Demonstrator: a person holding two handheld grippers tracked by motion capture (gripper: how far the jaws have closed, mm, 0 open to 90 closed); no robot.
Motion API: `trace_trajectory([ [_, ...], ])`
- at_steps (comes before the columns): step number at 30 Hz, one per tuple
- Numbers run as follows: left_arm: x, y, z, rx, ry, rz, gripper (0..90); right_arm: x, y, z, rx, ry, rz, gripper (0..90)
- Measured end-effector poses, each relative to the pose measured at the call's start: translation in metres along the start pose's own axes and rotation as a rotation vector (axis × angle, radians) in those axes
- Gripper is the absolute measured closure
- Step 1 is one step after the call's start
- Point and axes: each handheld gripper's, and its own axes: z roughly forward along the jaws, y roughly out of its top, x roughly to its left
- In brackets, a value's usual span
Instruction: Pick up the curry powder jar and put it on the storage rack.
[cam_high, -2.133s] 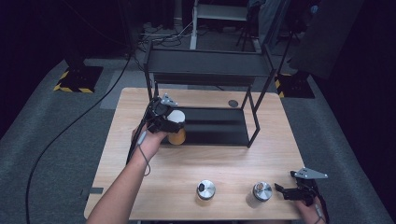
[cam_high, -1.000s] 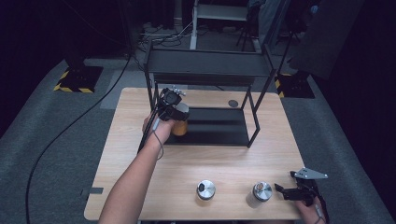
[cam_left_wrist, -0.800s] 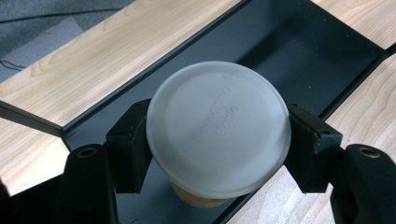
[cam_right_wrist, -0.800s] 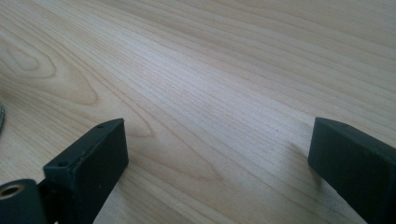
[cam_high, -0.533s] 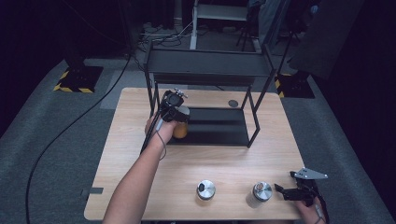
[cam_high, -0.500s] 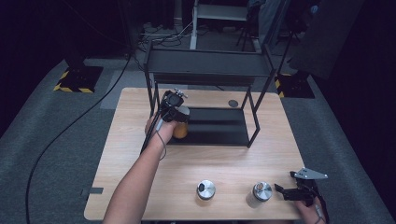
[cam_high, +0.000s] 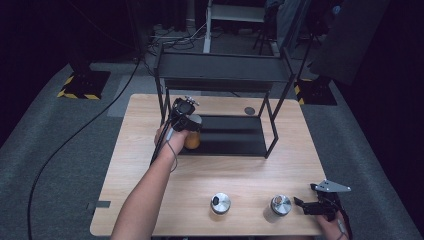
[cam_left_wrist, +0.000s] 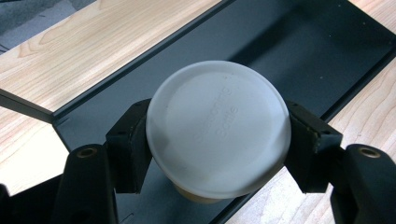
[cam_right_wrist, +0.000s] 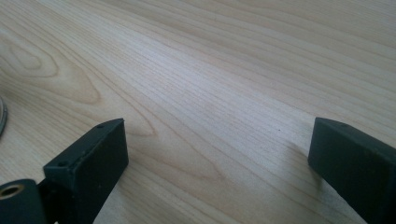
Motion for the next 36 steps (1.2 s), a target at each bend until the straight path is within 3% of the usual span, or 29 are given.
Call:
trace_trajectory([
  [13,0.007,-0.004,0.001,-0.014,-0.018,-0.022,32.9,0.000,0.000,0.000,0.000,0.000,0.000,4.9],
  [16,0.005,-0.005,0.000,-0.014,-0.005,-0.032,23.6,0.000,0.000,0.000,0.000,0.001,0.000,4.9],
  [24,0.001,-0.013,-0.020,-0.053,-0.007,-0.023,18.2,0.000,0.000,0.000,0.000,0.004,-0.002,4.9],
  [36,-0.015,-0.034,-0.053,-0.105,-0.008,-0.015,16.1,-0.001,0.000,0.000,0.000,0.007,-0.006,4.9],
])
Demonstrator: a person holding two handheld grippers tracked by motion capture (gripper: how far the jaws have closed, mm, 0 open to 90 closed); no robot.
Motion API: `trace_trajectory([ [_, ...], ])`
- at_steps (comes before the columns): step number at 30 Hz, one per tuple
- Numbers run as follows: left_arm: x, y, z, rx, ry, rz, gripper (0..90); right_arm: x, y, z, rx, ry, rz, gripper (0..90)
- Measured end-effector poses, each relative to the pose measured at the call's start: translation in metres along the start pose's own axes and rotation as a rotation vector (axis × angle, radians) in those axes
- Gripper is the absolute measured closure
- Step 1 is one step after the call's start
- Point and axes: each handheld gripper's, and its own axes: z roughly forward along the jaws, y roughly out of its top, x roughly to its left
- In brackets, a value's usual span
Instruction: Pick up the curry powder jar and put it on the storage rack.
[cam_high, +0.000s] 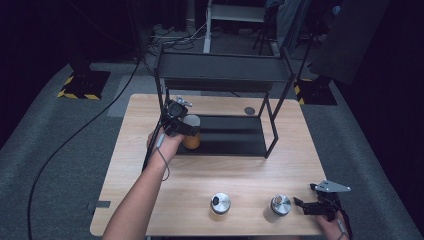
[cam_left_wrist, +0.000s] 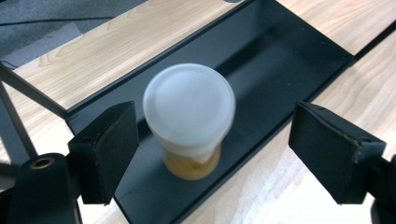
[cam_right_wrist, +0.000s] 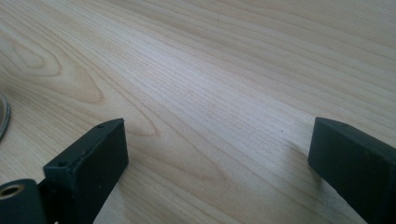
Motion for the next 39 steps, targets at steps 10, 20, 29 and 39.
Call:
trace_trajectory([
  [10,-0.002,-0.036,-0.028,-0.030,0.012,-0.005,15.9,-0.001,0.000,0.000,0.000,0.004,-0.004,4.9],
  [20,-0.005,-0.079,-0.054,-0.064,0.024,-0.003,15.9,-0.001,0.000,0.000,0.000,0.006,-0.006,4.8],
  [29,-0.007,-0.115,-0.066,-0.090,0.023,-0.003,15.8,-0.001,0.001,0.001,0.000,0.006,-0.005,4.9],
  [39,0.001,-0.150,-0.071,-0.098,0.039,-0.010,13.2,-0.001,0.001,0.001,0.000,0.006,-0.005,4.8],
])
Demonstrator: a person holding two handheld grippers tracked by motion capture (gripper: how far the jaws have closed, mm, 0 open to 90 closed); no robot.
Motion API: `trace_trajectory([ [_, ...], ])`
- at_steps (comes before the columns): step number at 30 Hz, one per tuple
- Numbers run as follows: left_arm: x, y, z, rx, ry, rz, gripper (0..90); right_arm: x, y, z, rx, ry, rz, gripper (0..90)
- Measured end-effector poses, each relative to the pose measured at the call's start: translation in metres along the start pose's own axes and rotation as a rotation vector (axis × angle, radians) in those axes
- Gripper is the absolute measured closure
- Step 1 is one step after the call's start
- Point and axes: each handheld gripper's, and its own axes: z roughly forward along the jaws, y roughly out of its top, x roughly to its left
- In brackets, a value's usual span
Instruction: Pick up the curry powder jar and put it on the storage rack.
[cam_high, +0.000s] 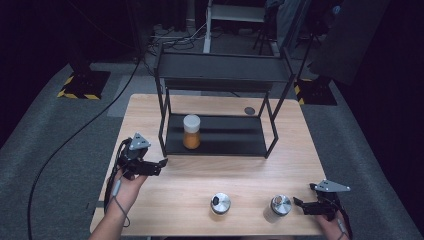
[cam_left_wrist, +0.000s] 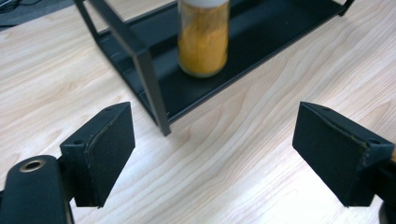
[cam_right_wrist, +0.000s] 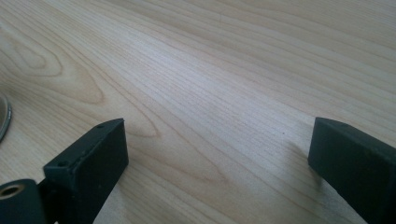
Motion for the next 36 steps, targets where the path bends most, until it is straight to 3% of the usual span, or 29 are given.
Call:
trace_trajectory([
  [5,0.001,-0.017,-0.002,-0.011,0.020,0.003,12.0,0.000,0.000,0.000,0.000,0.000,0.000,4.9],
  [19,0.005,-0.066,0.003,-0.046,0.033,-0.054,10.9,0.000,0.000,0.000,0.000,0.000,0.000,4.9],
  [36,0.005,-0.108,0.014,-0.041,0.040,-0.080,10.9,0.001,0.000,0.000,0.000,-0.003,0.003,4.9],
])
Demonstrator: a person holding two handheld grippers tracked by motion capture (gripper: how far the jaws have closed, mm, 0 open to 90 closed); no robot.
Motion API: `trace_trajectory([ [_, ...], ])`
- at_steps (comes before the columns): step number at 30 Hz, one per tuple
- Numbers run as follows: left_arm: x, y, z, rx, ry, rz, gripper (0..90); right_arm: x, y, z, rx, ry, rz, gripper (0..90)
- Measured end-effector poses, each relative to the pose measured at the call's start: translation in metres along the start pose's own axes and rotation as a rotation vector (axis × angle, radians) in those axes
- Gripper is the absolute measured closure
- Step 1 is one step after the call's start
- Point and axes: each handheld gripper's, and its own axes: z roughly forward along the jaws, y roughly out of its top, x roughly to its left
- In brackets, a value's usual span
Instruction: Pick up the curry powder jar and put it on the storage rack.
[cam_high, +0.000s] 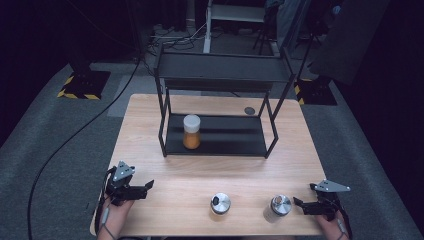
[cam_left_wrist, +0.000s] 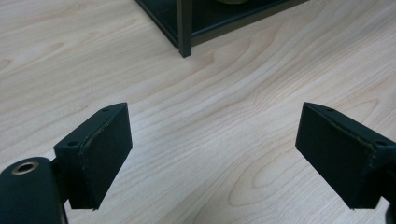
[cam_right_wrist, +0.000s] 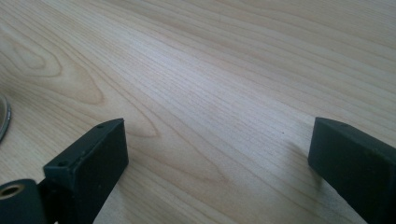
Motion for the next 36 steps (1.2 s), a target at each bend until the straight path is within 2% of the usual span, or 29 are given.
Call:
trace_trajectory([
  [7,-0.003,-0.013,0.004,0.016,0.018,0.011,10.9,0.000,0.000,0.000,0.000,0.000,0.000,4.9],
  [19,-0.004,-0.029,0.009,0.029,0.032,0.000,10.5,0.000,0.000,0.000,0.000,0.000,0.000,4.8],
  [28,-0.006,-0.031,0.015,0.081,0.039,-0.001,10.4,0.000,0.000,0.000,0.000,0.000,0.000,4.8],
  [32,-0.010,-0.029,0.016,0.106,0.043,0.027,10.4,0.000,0.000,0.000,0.000,0.000,0.000,4.9],
  [36,-0.009,-0.027,0.017,0.118,0.039,0.011,8.1,0.000,0.000,0.000,0.000,0.000,0.000,4.9],
])
